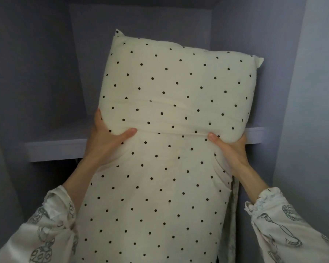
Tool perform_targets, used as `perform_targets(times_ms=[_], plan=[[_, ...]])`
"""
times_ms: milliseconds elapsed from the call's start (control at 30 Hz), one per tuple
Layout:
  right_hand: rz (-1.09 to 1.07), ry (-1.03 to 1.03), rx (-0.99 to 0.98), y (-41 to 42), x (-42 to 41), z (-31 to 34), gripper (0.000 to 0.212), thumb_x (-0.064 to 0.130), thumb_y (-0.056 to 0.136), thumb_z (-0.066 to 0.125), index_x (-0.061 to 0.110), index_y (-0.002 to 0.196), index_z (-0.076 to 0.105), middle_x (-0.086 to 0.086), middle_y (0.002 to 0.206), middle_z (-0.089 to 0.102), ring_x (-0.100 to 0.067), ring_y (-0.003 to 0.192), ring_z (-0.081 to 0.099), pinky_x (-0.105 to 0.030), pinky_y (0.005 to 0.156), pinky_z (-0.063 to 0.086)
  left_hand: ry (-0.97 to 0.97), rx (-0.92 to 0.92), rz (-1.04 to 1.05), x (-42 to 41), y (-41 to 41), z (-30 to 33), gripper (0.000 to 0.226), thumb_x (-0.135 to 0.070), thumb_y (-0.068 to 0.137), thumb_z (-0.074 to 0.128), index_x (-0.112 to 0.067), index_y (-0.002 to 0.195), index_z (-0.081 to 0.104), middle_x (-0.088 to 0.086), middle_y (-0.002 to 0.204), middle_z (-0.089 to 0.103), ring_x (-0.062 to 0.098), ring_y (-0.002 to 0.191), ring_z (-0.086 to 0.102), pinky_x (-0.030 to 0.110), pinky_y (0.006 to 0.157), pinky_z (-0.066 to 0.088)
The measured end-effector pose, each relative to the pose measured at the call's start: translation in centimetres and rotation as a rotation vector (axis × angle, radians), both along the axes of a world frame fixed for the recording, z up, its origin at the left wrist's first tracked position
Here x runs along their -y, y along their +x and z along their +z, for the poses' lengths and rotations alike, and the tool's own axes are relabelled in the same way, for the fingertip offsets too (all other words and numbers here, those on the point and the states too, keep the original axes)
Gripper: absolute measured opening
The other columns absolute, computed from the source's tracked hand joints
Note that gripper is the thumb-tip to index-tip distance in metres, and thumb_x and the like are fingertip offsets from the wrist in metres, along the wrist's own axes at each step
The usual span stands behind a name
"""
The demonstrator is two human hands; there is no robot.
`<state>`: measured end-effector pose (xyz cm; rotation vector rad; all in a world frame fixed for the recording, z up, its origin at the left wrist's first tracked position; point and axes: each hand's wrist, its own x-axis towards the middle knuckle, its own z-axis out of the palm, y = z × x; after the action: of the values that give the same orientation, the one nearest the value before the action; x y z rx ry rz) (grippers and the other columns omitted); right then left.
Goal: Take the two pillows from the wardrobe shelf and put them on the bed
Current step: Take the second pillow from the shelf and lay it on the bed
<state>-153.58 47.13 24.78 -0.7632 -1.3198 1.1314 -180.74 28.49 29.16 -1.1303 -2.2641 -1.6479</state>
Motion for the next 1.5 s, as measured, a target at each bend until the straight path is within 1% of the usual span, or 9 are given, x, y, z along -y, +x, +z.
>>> perform_targets(times_ms=[133,267,367,567,667,867,1133,1300,1500], plan=[[-0.025,0.101,0.008,1.0,1.7,-1.1,0.108,0.051,0.039,0.087,0.023,0.133,0.041,0.002,0.132,0.053,-0.020,0.125,0.046,-0.045,0.106,0.038,0.097,-0.011,0.008,0.5,0.8,-2.3,0.124,-0.066,0.045,0.077,-0.037,0.142,0.006,-0.001,0.152,0.026,0.025,0.136,0.031,0.044,0.107,0.030],[-0.078,0.106,0.030,3.2,4.0,-3.7,0.112,0.048,0.041,0.089,0.021,0.136,0.038,0.001,0.134,0.051,-0.017,0.123,0.048,-0.044,0.106,0.039,0.183,-0.012,-0.083,1.3,2.4,-4.4,0.122,-0.053,0.045,0.084,-0.036,0.143,0.012,0.001,0.147,0.032,0.021,0.133,0.035,0.038,0.105,0.032],[-0.107,0.048,0.058,5.4,6.4,-6.0,0.112,0.041,0.045,0.090,0.021,0.139,0.033,0.000,0.137,0.047,-0.019,0.126,0.045,-0.044,0.108,0.037,0.171,0.000,-0.135,2.5,4.2,-6.4,0.121,-0.050,0.044,0.086,-0.038,0.141,0.015,0.000,0.145,0.034,0.021,0.131,0.037,0.043,0.106,0.035],[-0.124,-0.033,0.090,10.5,11.6,-9.3,0.114,0.042,0.046,0.090,0.022,0.140,0.030,-0.002,0.140,0.042,-0.020,0.130,0.039,-0.045,0.108,0.035,0.092,0.060,-0.147,5.7,8.6,-9.7,0.120,-0.062,0.037,0.078,-0.039,0.139,0.019,0.003,0.140,0.040,0.022,0.128,0.039,0.042,0.103,0.037],[-0.155,-0.049,0.112,13.9,14.8,-10.0,0.118,0.053,0.039,0.084,0.023,0.139,0.030,-0.001,0.138,0.042,-0.018,0.128,0.041,-0.044,0.107,0.036,0.080,0.067,-0.183,7.7,11.4,-10.6,0.116,-0.062,0.039,0.077,-0.046,0.137,0.017,-0.001,0.141,0.039,0.020,0.128,0.038,0.041,0.102,0.036],[-0.203,-0.020,0.158,20.7,21.3,-10.5,0.110,0.057,0.043,0.081,0.024,0.137,0.034,-0.001,0.136,0.046,-0.020,0.128,0.043,-0.046,0.106,0.038,0.065,0.123,-0.215,13.0,17.1,-12.9,0.116,-0.065,0.039,0.077,-0.048,0.137,0.018,-0.003,0.141,0.039,0.021,0.125,0.043,0.044,0.100,0.039],[-0.314,0.004,0.217,27.0,28.5,-8.6,0.098,0.044,0.054,0.084,0.025,0.136,0.035,-0.002,0.134,0.045,-0.019,0.126,0.042,-0.046,0.105,0.038,0.031,0.177,-0.315,16.6,22.7,-13.4,0.119,-0.065,0.041,0.075,-0.042,0.140,0.014,-0.002,0.145,0.033,0.022,0.132,0.036,0.049,0.106,0.035],[-0.481,0.024,0.255,29.3,32.8,-8.2,0.084,0.040,0.059,0.083,0.039,0.125,0.032,0.023,0.114,0.041,-0.007,0.115,0.039,-0.035,0.100,0.035,0.036,0.211,-0.437,17.1,24.8,-13.6,0.118,-0.065,0.042,0.075,-0.043,0.140,0.013,0.001,0.143,0.036,0.024,0.128,0.039,0.047,0.104,0.037],[-0.679,0.014,0.266,32.8,39.1,-8.7,0.095,0.041,0.056,0.084,0.030,0.135,0.032,0.005,0.130,0.046,-0.019,0.126,0.040,-0.046,0.105,0.038,0.058,0.218,-0.645,17.4,28.5,-14.2,0.115,-0.064,0.043,0.076,-0.046,0.138,0.015,-0.002,0.141,0.037,0.022,0.126,0.041,0.043,0.100,0.036]])
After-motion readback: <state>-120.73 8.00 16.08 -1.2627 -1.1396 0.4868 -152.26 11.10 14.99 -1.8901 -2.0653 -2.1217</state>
